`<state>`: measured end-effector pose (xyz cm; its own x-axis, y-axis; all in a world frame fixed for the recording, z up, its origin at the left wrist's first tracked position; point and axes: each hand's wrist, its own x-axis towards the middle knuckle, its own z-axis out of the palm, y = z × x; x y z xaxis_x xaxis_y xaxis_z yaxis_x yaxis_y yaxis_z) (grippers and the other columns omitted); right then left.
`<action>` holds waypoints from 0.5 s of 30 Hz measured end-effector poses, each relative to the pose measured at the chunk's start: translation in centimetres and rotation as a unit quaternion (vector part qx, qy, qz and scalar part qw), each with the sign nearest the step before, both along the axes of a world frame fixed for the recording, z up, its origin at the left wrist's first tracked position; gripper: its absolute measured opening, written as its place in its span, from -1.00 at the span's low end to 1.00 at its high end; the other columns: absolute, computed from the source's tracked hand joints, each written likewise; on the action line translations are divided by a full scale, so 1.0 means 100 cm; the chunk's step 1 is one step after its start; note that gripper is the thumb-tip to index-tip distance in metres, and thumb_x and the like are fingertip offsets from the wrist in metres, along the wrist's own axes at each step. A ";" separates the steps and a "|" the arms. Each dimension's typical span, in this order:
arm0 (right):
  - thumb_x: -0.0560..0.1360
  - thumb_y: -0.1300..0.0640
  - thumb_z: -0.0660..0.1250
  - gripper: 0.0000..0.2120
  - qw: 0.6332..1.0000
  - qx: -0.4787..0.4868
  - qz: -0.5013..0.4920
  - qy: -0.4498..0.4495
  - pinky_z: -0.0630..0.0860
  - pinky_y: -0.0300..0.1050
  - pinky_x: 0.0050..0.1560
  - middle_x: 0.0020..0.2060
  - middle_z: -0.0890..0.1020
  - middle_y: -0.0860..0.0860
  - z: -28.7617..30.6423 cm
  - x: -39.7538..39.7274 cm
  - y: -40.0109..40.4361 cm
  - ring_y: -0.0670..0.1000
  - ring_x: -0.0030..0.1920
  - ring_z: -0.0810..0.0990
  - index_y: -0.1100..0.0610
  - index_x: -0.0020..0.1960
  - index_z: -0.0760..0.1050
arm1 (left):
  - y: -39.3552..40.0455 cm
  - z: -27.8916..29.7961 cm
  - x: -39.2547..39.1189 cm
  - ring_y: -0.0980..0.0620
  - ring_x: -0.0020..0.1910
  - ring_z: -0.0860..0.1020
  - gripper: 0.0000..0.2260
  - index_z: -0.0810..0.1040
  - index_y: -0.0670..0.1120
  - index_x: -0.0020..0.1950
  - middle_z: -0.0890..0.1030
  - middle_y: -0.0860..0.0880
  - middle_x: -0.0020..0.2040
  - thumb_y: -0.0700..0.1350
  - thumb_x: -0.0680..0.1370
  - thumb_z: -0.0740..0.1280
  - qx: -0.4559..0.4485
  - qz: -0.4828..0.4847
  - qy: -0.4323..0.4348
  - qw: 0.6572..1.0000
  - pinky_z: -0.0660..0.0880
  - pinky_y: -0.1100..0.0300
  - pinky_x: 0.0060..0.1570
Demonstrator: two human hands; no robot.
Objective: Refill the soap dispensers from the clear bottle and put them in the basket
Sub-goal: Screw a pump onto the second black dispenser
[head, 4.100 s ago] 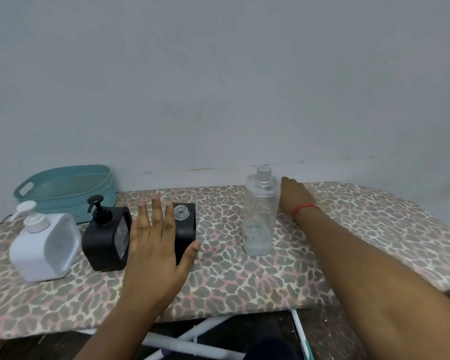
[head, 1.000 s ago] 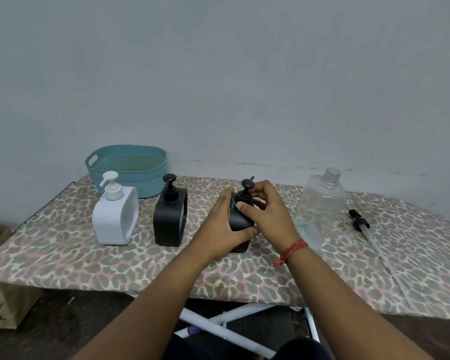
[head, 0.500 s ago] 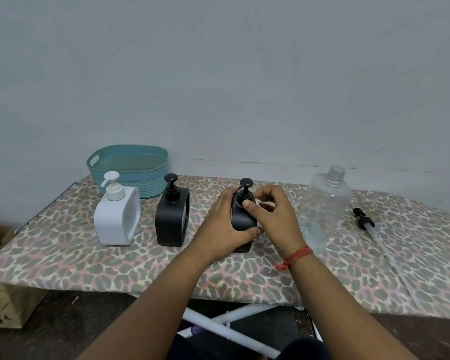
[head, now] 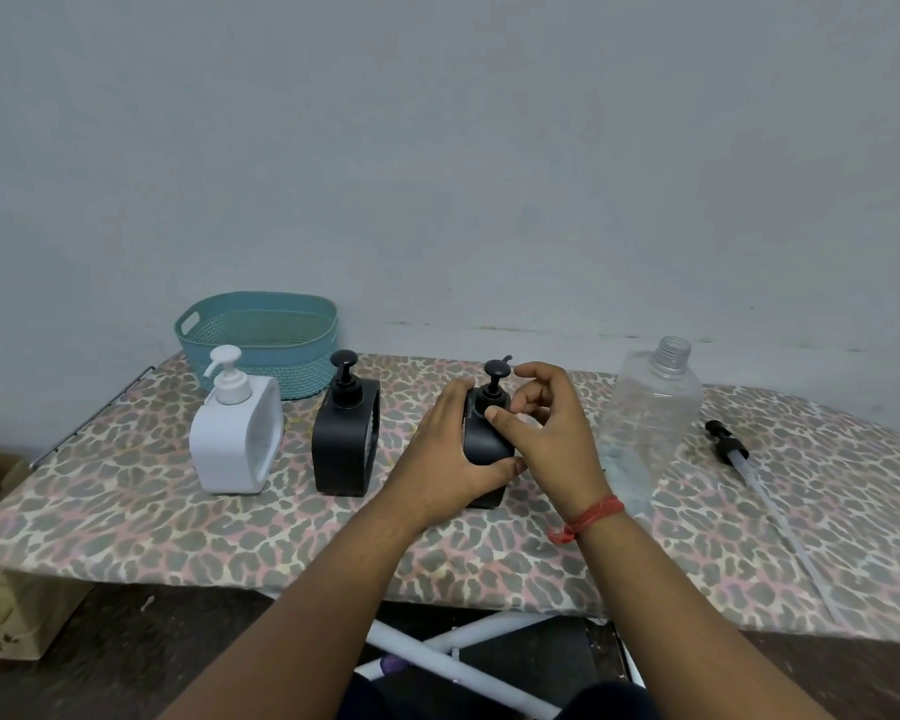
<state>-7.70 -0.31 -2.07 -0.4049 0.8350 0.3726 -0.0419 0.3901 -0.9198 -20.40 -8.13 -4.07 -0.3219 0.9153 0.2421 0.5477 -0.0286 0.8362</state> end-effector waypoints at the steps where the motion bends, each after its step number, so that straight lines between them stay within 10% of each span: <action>1: 0.46 0.23 0.49 -0.61 1.000 0.000 -0.004 0.005 0.52 -0.09 0.24 -0.11 0.56 -0.09 0.000 0.001 -0.001 -0.11 -0.03 0.58 -0.02 0.20 0.47 | 0.000 0.000 0.000 0.03 0.30 0.51 -0.16 0.20 0.22 0.49 0.42 0.15 0.37 0.25 0.31 0.53 0.000 0.000 -0.001 1.000 0.54 -0.09 0.25; 5: 0.53 0.21 0.42 -0.65 0.998 -0.030 0.049 -0.035 0.42 -0.04 0.41 0.19 0.61 -0.14 0.003 0.000 0.000 -0.16 0.26 0.54 -0.03 0.28 0.52 | 0.000 0.000 0.001 0.05 0.30 0.52 -0.19 0.23 0.23 0.47 0.44 0.17 0.35 0.22 0.32 0.54 0.004 -0.003 -0.007 1.000 0.55 -0.08 0.25; 15: 0.45 0.00 0.51 -0.62 0.995 -0.049 0.030 -0.082 0.54 0.01 0.27 0.14 0.59 -0.16 0.007 -0.016 0.002 -0.19 0.18 0.55 -0.06 0.21 0.48 | 0.000 -0.001 0.000 0.09 0.27 0.54 -0.26 0.26 0.29 0.41 0.46 0.21 0.30 0.12 0.33 0.54 0.020 -0.009 -0.010 1.000 0.58 -0.05 0.21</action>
